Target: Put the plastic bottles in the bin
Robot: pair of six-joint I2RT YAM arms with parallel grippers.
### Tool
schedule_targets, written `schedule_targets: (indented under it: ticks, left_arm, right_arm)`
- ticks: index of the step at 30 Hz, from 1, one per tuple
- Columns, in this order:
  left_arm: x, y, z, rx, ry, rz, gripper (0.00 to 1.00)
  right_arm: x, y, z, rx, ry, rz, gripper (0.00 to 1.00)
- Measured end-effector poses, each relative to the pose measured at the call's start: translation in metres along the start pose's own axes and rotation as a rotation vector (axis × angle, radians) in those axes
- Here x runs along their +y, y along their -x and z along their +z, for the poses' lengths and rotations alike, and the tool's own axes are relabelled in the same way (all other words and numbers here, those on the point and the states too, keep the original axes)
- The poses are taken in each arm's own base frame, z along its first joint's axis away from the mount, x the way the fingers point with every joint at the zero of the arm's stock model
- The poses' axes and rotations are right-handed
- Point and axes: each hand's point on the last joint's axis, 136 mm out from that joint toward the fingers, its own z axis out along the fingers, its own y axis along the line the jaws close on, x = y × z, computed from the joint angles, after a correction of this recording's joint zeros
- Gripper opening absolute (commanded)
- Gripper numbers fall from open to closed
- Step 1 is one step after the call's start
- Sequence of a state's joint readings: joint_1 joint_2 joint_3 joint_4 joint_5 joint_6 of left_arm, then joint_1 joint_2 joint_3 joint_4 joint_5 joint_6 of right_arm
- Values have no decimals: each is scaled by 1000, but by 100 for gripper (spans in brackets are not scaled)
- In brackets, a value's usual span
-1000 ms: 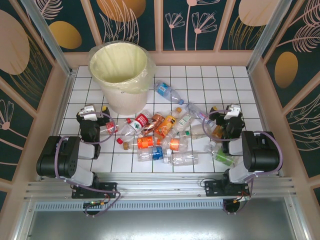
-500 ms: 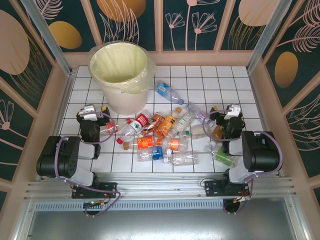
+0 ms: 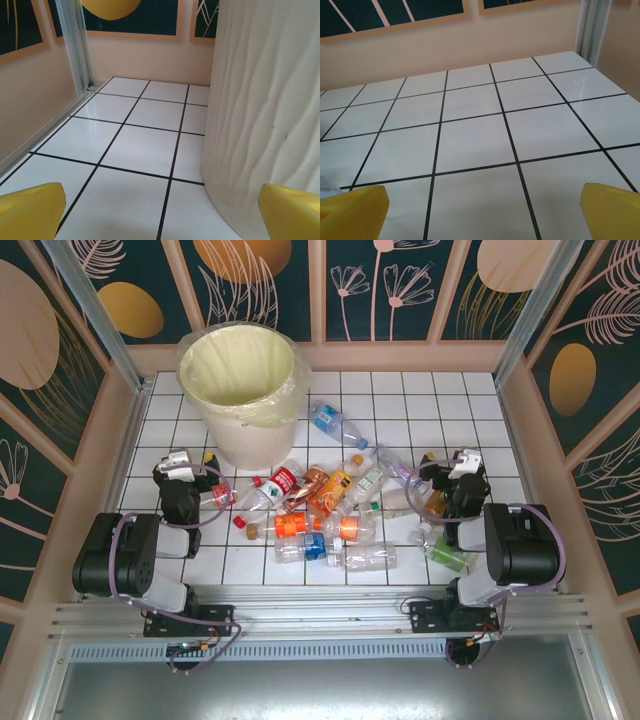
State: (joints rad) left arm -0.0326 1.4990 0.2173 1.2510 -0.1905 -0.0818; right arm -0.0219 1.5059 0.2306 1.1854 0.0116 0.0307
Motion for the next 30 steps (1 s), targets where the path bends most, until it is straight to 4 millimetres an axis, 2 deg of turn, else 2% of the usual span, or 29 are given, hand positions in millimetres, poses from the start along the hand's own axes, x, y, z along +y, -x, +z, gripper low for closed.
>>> schedule_targets:
  ticks: [7,13,17,25,30]
  left_arm:
    - [0,25,-9,-48,-3,-11,99]
    - [-1,42,-13,-45,-4,-51,99]
    - [-3,51,-15,-25,-15,-113,99]
    - [-32,65,-8,95,-145,-310,98]
    - [-59,69,-15,182,-278,-437,99]
  right_arm:
    - [5,29,-12,-58,-8,-1,99]
    - [8,39,-16,-41,-21,2,99]
    - [17,51,-19,-22,-4,17,99]
    - [50,97,-36,-4,53,88,99]
    - [78,96,-45,92,90,145,99]
